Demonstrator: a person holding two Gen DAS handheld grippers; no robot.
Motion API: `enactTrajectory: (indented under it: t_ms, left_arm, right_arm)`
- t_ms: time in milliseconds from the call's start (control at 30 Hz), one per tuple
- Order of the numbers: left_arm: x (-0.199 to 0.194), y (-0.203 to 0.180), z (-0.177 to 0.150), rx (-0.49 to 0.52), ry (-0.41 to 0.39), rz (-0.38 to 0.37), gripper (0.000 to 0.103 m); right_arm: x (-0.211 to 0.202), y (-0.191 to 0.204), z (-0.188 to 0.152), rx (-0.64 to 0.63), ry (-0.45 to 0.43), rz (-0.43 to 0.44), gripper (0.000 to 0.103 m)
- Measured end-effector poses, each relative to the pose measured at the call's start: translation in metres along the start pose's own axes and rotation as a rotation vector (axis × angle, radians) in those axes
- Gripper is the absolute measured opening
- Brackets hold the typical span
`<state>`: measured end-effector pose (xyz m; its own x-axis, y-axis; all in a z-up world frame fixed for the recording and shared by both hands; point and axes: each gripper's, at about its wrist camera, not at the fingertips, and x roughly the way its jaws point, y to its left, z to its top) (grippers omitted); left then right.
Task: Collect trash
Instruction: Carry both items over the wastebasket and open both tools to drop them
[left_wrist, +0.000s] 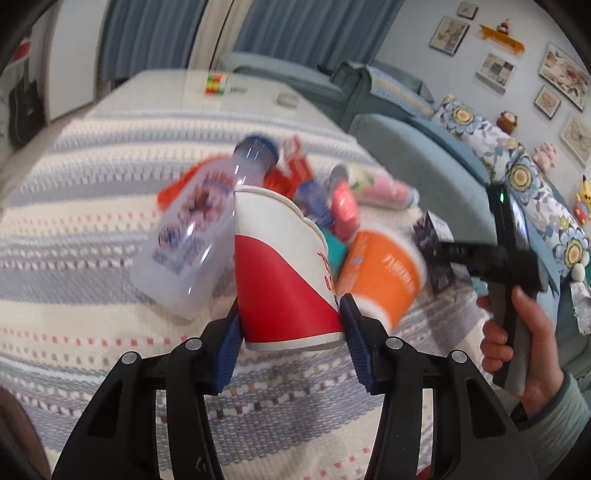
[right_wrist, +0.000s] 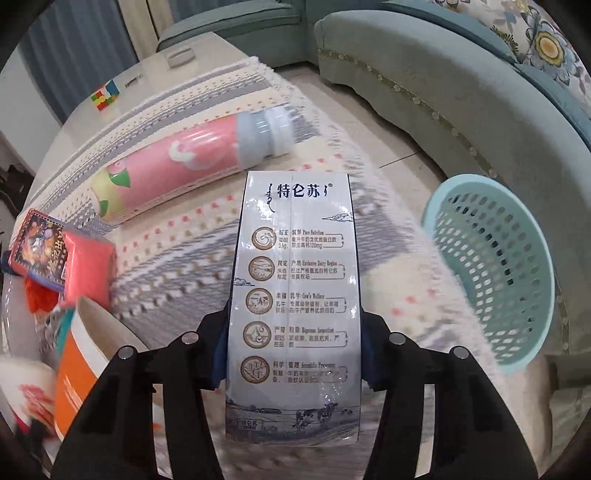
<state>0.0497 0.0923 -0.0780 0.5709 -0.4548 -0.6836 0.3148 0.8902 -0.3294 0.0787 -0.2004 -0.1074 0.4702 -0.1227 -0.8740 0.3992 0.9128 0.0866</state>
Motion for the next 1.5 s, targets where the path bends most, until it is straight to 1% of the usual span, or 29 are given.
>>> enactTrajectory:
  t_ms: [100, 167, 267, 367, 433, 500, 567, 667, 733, 800, 900, 967, 1033, 1100, 1167, 1200, 1300, 1400, 1467, 1500]
  left_arm:
    - [-0.017, -0.011, 0.011, 0.01, -0.041, -0.019, 0.049]
    - [-0.024, -0.021, 0.017, 0.015, -0.051, -0.057, 0.049]
    - [-0.029, -0.045, 0.033, 0.037, -0.069, -0.113, 0.049]
    - [-0.03, -0.081, 0.045, 0.1, -0.089, -0.137, 0.049]
    - [-0.027, -0.113, 0.054, 0.155, -0.103, -0.136, 0.049]
    - [-0.022, -0.135, 0.06, 0.185, -0.1, -0.149, 0.049]
    - [-0.012, -0.159, 0.068, 0.206, -0.08, -0.176, 0.049]
    - [0.003, -0.194, 0.074, 0.273, -0.079, -0.162, 0.049]
    - [0.014, -0.212, 0.076, 0.295, -0.062, -0.178, 0.049]
    - [0.029, -0.235, 0.078, 0.321, -0.039, -0.176, 0.049]
    - [0.057, -0.267, 0.074, 0.365, 0.009, -0.178, 0.049]
    - [0.072, -0.282, 0.07, 0.391, 0.036, -0.177, 0.049]
    - [0.089, -0.297, 0.063, 0.418, 0.069, -0.183, 0.049]
    - [0.105, -0.308, 0.054, 0.438, 0.104, -0.182, 0.049]
    - [0.118, -0.314, 0.047, 0.451, 0.136, -0.183, 0.049]
    - [0.129, -0.318, 0.041, 0.459, 0.167, -0.185, 0.049]
    - [0.147, -0.327, 0.026, 0.492, 0.211, -0.177, 0.049]
    - [0.162, -0.333, 0.015, 0.512, 0.256, -0.172, 0.05]
    - [0.167, -0.333, 0.013, 0.515, 0.268, -0.168, 0.052]
    - [0.169, -0.332, 0.012, 0.517, 0.269, -0.154, 0.055]
  right_arm:
    - [-0.023, -0.026, 0.001, 0.013, -0.057, 0.04, 0.05]
    - [-0.037, -0.037, 0.006, 0.009, -0.1, 0.041, 0.05]
    - [-0.066, -0.062, 0.012, 0.017, -0.194, 0.036, 0.05]
    - [-0.083, -0.086, 0.019, 0.04, -0.25, 0.034, 0.05]
    - [-0.095, -0.103, 0.023, 0.052, -0.293, 0.016, 0.05]
    - [-0.103, -0.119, 0.026, 0.067, -0.325, -0.007, 0.05]
    - [-0.105, -0.134, 0.028, 0.086, -0.341, -0.022, 0.05]
    - [-0.103, -0.161, 0.027, 0.126, -0.349, -0.046, 0.05]
    - [-0.096, -0.179, 0.026, 0.163, -0.342, -0.057, 0.05]
    - [-0.087, -0.201, 0.023, 0.213, -0.323, -0.063, 0.05]
    - [-0.074, -0.225, 0.021, 0.275, -0.287, -0.06, 0.05]
    - [-0.065, -0.236, 0.018, 0.306, -0.264, -0.058, 0.05]
    - [-0.049, -0.249, 0.017, 0.352, -0.204, -0.017, 0.05]
    - [-0.035, -0.255, 0.012, 0.381, -0.151, -0.011, 0.05]
    - [-0.025, -0.262, 0.007, 0.399, -0.107, -0.017, 0.05]
    - [-0.021, -0.264, 0.004, 0.404, -0.09, -0.014, 0.05]
    - [-0.007, -0.271, -0.002, 0.427, -0.03, 0.018, 0.051]
    - [0.003, -0.274, -0.005, 0.44, 0.007, 0.019, 0.051]
    - [0.007, -0.273, -0.004, 0.44, 0.018, 0.02, 0.051]
    - [0.008, -0.274, -0.004, 0.442, 0.023, 0.031, 0.052]
